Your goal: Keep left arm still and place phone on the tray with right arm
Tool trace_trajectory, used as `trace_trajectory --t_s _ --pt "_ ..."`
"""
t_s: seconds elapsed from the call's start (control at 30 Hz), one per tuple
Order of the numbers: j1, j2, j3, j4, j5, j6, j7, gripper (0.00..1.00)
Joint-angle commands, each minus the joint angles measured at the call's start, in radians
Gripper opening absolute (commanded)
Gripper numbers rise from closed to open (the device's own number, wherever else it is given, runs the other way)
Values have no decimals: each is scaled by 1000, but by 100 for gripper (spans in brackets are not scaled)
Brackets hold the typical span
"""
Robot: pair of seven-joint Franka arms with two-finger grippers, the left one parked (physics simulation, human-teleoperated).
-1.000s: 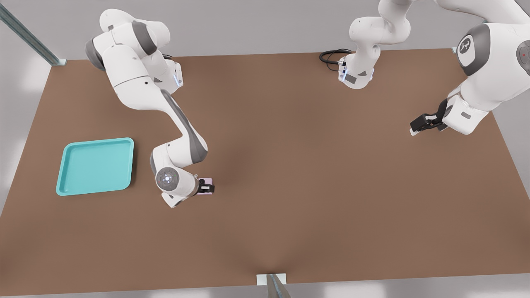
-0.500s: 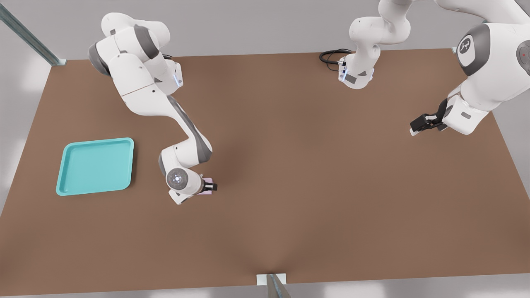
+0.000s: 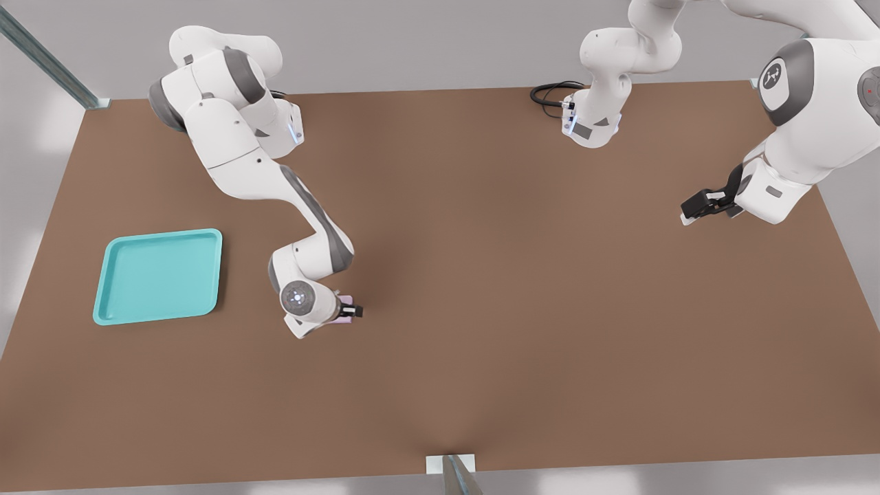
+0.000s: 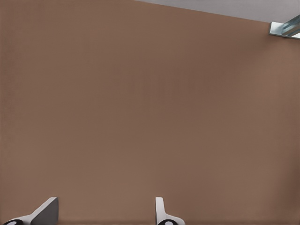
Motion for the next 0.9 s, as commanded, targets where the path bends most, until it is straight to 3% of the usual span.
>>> trace_trajectory --t_s 0.0,0.13,0.87 --pt "-1 -1 0 0 1 19 -34 100" --pt "-14 -1 0 0 3 10 -135 100" --pt "-16 16 0 -17 3 25 -141 100"
